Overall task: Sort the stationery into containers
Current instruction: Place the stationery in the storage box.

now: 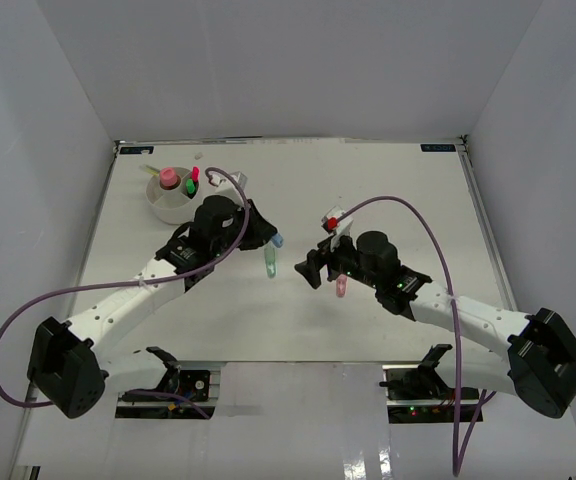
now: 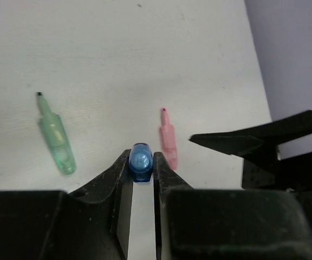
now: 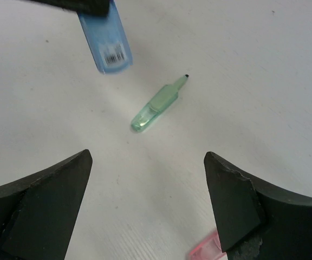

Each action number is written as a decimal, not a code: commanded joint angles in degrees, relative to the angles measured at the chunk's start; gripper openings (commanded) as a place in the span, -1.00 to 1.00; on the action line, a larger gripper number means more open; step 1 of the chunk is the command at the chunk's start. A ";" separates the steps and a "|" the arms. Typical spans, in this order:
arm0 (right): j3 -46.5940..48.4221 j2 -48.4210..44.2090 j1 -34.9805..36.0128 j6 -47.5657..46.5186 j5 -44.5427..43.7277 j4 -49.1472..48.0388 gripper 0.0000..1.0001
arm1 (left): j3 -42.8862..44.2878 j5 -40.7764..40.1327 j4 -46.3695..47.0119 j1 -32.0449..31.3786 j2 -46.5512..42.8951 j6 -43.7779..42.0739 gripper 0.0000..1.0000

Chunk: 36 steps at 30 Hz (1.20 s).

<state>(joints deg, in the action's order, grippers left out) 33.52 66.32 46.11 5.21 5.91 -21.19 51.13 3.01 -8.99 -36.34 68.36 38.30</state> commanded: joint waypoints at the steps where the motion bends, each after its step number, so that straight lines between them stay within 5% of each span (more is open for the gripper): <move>1: -0.21 -1.55 -0.58 -2.49 -8.79 2.81 0.80 | 3.96 -13.27 -6.19 2.67 -1.91 -4.89 -0.88; 9: -2.66 -3.57 -1.54 -3.54 -19.87 6.25 0.80 | 7.57 -18.90 -10.87 21.54 -0.51 -8.59 -0.84; 16: -5.04 -2.43 -3.21 -2.75 -20.42 3.70 0.80 | 11.44 -21.20 -9.55 33.25 6.94 -7.63 -0.78; 36: -5.92 -3.31 -5.06 -2.75 -18.04 3.00 0.80 | 17.60 -21.38 -1.12 39.59 21.99 -2.80 -0.62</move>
<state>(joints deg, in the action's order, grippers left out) 28.23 63.83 41.32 2.57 -12.45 -15.11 67.20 -18.22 -12.71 3.05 90.74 34.17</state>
